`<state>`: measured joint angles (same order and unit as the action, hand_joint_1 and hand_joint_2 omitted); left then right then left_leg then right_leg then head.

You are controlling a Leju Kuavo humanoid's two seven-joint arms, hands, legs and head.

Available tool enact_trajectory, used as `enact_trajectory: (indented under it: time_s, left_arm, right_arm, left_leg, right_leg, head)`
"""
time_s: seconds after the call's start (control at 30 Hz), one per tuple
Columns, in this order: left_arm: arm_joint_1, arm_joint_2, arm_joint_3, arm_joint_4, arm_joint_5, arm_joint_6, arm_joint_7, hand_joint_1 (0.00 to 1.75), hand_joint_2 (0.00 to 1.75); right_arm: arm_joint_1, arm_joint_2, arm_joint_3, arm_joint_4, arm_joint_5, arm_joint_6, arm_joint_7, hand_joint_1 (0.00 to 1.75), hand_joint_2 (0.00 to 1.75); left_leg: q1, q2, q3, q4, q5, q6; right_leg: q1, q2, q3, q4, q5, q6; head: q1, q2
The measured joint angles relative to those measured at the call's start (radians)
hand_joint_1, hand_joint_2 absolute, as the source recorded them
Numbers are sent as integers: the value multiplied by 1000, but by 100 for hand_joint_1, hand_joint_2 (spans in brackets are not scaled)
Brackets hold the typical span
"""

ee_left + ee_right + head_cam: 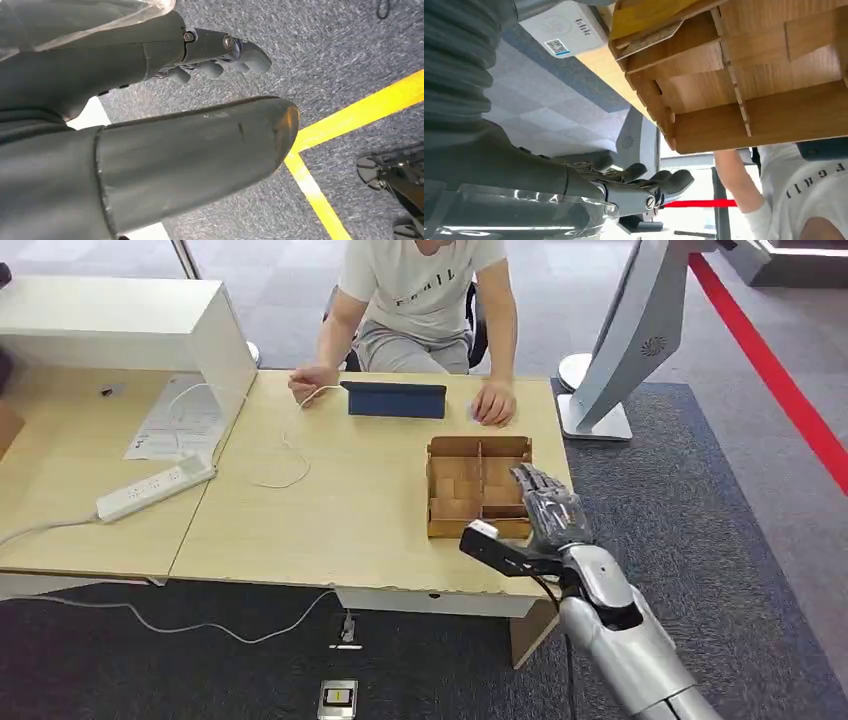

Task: Pass the card to the sensor for recognition and then transmit it.

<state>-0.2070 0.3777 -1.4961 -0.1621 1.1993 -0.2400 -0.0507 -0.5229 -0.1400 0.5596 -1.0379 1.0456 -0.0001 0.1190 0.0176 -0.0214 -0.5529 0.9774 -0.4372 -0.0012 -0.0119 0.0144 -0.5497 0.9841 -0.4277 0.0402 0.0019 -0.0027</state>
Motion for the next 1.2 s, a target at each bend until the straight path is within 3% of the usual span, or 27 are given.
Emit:
enact_trajectory:
  time_s: [0.13,0.33,0.7,1.2]
  left_arm:
    - [0,0,0,0,-6,-1,-7,0,0]
    - [-1,2,-1,0,-11,-9,-11,0,0]
    - [-1,2,-1,0,-17,-10,-14,0,0]
    - [-1,2,-2,0,-20,-19,-5,0,0]
  right_arm:
    - [-21,25,-3,96,6,-69,-18,0,175]
    - [-50,57,-17,218,18,-111,-34,0,175]
    - [-83,97,-24,353,35,-138,-42,0,175]
    - [-109,100,-47,438,58,-154,-71,0,175]
  left_leg:
    - [0,0,0,0,0,0]
    - [0,0,0,0,0,0]
    - [0,0,0,0,0,0]
    - [0,0,0,0,0,0]
  right_leg:
    - [0,0,0,0,0,0]
    - [0,0,0,0,0,0]
    - [0,0,-1,0,0,0]
    - [0,0,-1,0,0,0]
  head:
    - [0,0]
    - [0,0]
    - [0,0]
    - [0,0]
